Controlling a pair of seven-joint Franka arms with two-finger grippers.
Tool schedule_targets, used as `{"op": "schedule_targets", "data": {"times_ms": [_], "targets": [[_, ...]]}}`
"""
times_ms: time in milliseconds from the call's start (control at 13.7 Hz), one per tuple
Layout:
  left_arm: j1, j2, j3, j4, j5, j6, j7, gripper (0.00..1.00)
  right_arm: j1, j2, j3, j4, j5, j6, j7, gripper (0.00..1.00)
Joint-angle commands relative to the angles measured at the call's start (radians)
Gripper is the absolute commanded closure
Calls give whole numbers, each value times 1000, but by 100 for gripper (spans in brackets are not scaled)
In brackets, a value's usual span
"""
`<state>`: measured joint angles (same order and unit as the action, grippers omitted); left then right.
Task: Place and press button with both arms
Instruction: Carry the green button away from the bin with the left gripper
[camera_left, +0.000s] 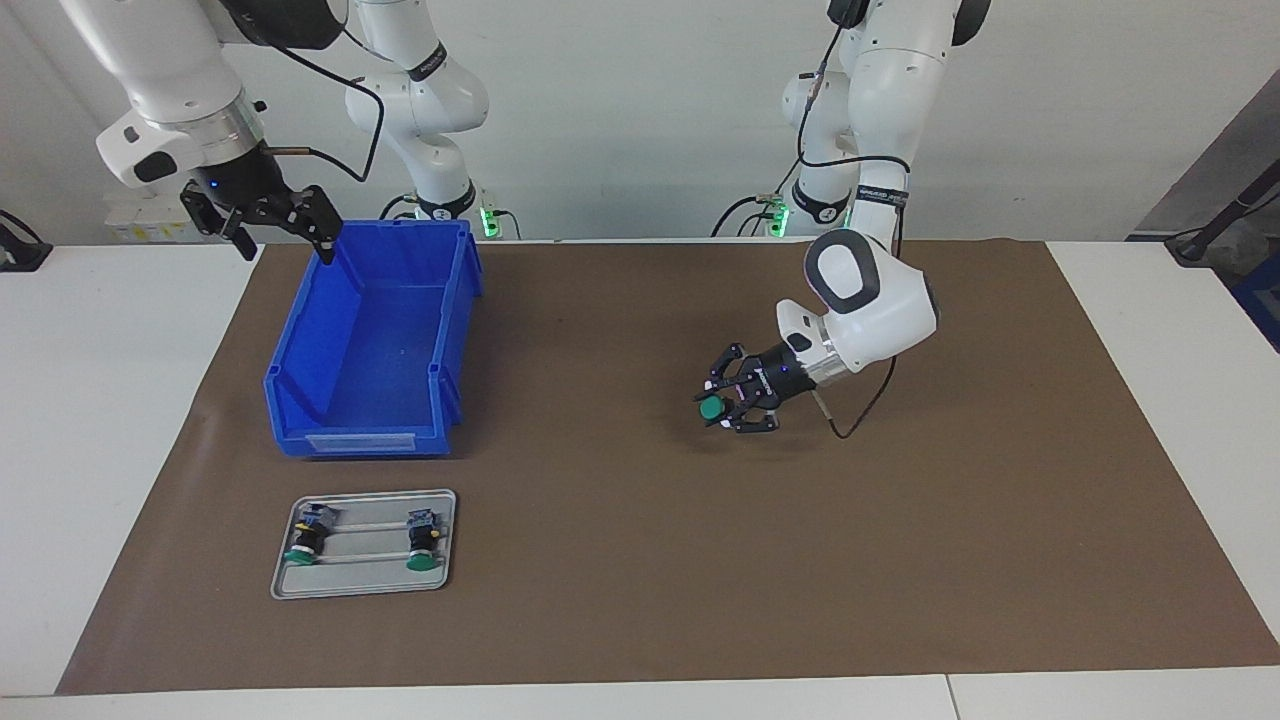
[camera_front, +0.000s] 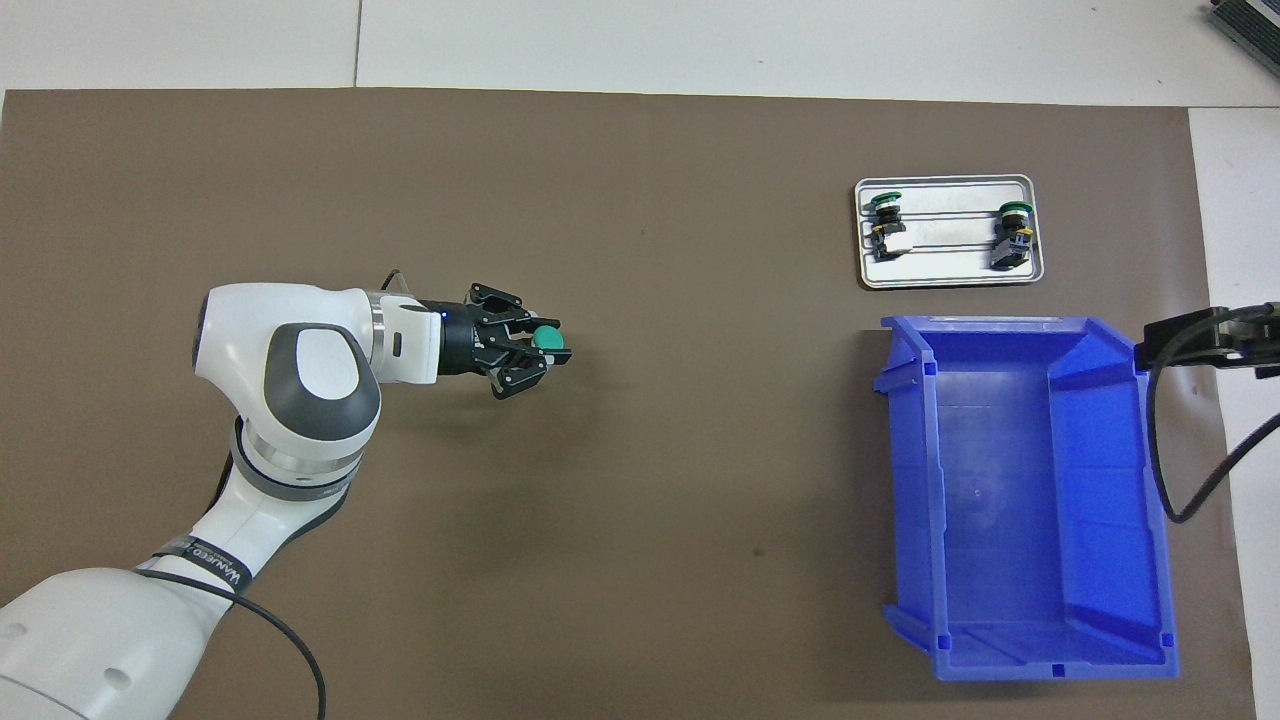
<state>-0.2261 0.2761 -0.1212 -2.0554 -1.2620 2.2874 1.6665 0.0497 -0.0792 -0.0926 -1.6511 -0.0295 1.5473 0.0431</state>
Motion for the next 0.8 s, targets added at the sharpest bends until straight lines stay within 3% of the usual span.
{"op": "schedule_targets", "data": {"times_ms": [0,291,728], "targets": [[53,-87,-3,-118,-141,-58,161,93,1,-10,-2,-7,3,7,-17,0],[70,-129,-3,-225,-313,-71,340,94,1,-10,-2,-7,3,8,-17,0],[171,-132,-3,-287,-370,-258,427,98,1,-10,-2,-7,3,8,-17,0]]}}
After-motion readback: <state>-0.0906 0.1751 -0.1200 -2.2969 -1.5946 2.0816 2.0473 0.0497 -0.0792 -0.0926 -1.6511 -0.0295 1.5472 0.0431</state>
